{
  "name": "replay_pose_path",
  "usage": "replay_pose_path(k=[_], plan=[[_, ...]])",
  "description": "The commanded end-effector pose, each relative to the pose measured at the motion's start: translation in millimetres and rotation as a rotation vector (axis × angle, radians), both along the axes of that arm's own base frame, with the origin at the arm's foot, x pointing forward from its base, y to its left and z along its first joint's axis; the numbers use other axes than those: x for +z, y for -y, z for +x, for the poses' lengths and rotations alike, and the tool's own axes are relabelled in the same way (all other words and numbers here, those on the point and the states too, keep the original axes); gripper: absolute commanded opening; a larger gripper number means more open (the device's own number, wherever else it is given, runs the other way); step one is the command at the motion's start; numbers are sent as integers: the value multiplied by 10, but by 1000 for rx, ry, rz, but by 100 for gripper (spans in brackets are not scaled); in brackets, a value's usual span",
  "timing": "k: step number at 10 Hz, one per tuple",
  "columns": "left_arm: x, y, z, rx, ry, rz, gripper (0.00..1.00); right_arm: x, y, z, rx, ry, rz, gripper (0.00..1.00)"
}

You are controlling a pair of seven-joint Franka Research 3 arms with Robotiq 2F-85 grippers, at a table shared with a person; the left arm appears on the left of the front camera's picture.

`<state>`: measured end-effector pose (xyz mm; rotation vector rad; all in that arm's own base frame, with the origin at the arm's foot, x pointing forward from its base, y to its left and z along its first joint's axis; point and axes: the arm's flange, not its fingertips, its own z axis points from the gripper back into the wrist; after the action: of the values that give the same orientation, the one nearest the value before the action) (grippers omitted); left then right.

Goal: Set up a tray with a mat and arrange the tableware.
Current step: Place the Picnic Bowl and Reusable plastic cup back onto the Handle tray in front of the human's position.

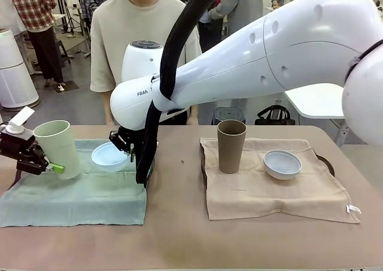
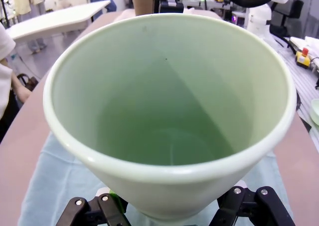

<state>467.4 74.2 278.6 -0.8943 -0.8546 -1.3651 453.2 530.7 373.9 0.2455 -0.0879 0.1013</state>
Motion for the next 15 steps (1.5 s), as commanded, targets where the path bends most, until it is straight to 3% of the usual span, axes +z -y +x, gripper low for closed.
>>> replay_pose_path(k=[1,7,8,9,10,11,12,13,14,15], plan=[[-64,46,71,2,53,4,81,-88,-34,55,17,13,19,5],[-243,66,150,22,65,73,81,-296,13,125,22,-8,29,5],[-249,71,137,35,68,83,81,-335,50,129,13,-20,31,57],[-224,59,153,42,70,84,81,-360,79,152,6,-25,33,61],[-218,55,138,46,71,81,81,-392,98,147,6,-32,31,100],[-203,40,142,59,64,94,81,-414,100,162,3,-40,32,100],[-205,34,126,62,68,106,100,-426,107,155,3,-45,33,100],[-170,17,128,71,73,128,100,-380,112,148,-9,-42,28,86],[-143,-5,113,78,79,145,100,-286,120,101,-7,-38,20,58],[-113,-47,117,111,71,169,100,-150,127,49,-6,-22,9,100]])
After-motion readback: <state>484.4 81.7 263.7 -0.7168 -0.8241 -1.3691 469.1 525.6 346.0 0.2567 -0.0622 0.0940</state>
